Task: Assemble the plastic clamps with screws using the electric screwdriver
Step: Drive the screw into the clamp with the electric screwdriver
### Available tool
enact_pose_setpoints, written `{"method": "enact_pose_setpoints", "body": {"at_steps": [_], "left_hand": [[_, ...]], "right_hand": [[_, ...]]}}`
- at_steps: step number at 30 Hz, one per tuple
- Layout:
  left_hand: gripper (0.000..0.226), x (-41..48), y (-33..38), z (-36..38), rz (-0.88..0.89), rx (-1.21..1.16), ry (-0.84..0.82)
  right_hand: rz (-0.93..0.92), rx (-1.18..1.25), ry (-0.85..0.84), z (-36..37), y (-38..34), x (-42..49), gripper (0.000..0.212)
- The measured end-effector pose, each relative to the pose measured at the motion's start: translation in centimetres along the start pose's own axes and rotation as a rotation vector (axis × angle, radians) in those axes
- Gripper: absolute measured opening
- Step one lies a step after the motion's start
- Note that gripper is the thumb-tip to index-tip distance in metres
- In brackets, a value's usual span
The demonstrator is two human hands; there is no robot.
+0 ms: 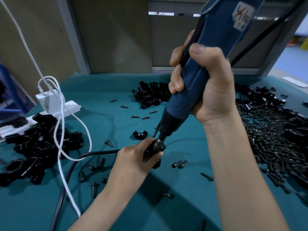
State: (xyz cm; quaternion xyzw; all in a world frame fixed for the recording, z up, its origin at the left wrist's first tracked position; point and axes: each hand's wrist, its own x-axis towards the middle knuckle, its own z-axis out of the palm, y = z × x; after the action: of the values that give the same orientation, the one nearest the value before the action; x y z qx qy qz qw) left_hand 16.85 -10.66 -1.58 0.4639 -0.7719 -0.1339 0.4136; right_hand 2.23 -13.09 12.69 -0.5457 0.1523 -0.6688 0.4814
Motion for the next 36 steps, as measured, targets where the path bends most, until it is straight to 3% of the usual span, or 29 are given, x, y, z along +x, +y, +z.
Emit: {"method": "enact_pose_setpoints", "body": {"at_steps": [36], "left_hand": [[0.031, -0.09, -0.53, 0.65, -0.058, -0.027, 0.04]], "right_hand": [[0.029, 0.026, -0.019, -0.59, 0.22, 0.07, 0.017]]}}
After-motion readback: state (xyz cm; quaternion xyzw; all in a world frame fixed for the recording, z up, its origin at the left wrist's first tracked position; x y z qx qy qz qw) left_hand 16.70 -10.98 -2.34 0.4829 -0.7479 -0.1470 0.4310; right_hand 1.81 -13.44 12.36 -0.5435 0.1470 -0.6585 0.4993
